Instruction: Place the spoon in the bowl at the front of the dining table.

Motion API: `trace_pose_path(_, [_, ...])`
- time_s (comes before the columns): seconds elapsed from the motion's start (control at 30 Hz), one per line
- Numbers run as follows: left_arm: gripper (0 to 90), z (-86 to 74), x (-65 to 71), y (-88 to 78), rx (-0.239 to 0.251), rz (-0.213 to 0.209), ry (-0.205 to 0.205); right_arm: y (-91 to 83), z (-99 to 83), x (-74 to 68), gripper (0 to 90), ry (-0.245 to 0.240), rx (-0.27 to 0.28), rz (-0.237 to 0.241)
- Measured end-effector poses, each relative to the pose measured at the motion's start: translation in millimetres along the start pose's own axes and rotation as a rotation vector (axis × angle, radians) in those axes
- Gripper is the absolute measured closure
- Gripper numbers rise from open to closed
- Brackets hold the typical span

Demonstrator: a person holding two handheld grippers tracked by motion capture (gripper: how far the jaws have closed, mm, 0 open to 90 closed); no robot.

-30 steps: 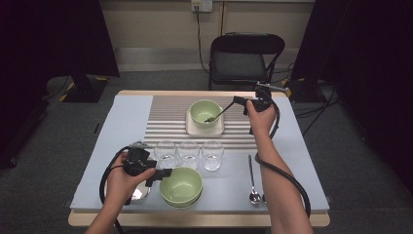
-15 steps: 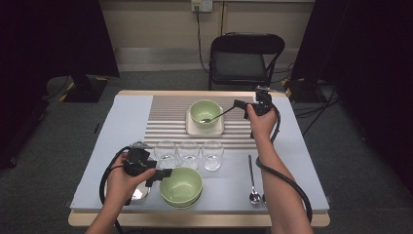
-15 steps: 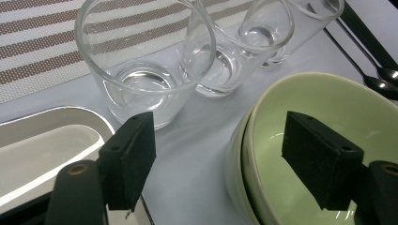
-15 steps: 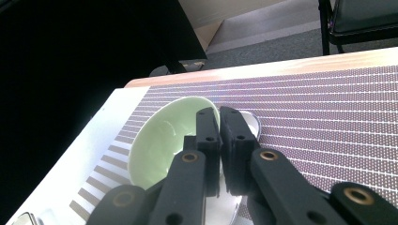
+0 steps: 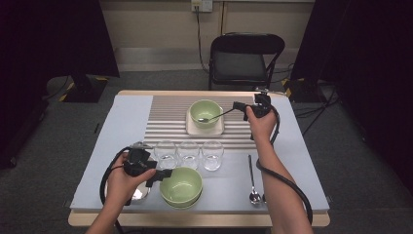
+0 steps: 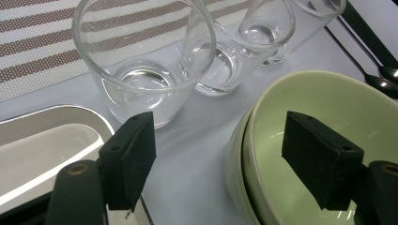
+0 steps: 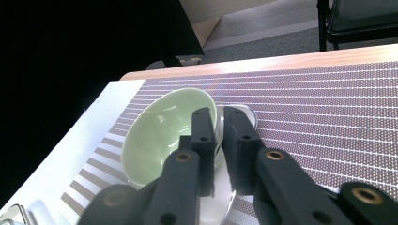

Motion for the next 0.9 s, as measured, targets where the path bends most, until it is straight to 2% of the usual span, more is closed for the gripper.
trace_pose_path(0.17, [26.3,0.8,-0.6,-0.8,0.003,0.004,0.005,0.1,-2.1,0.0,75.3,-0.023,-0.024,-0.013])
trace_pose_path(0.4, [26.4,0.7,0.1,-0.4,0.002,0.001,0.002,0.6,-6.0,0.0,62.7,-0.097,-0.088,-0.060])
trace_pose_path(0.53, [26.3,1.6,0.5,-0.7,0.005,0.001,0.000,0.0,-7.2,-0.3,60.6,-0.103,-0.098,-0.060])
trace_pose_path(0.77, [26.4,1.1,0.9,-0.3,0.002,0.000,0.002,-3.4,-8.8,1.2,53.2,-0.147,-0.122,-0.083])
trace_pose_path(0.9, [26.4,1.5,1.1,-0.7,0.004,0.000,-0.001,-4.7,-12.2,2.3,53.0,-0.156,-0.129,-0.084])
Point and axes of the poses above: each handheld gripper's, and its own axes: y roughly forward along the jaws, z roughly out of its top, x roughly to its right, the point moved 8 cm from there along y, roughly forward along the jaws, and after that the axes turned 13 degrees about z, right-handed, at the moved point
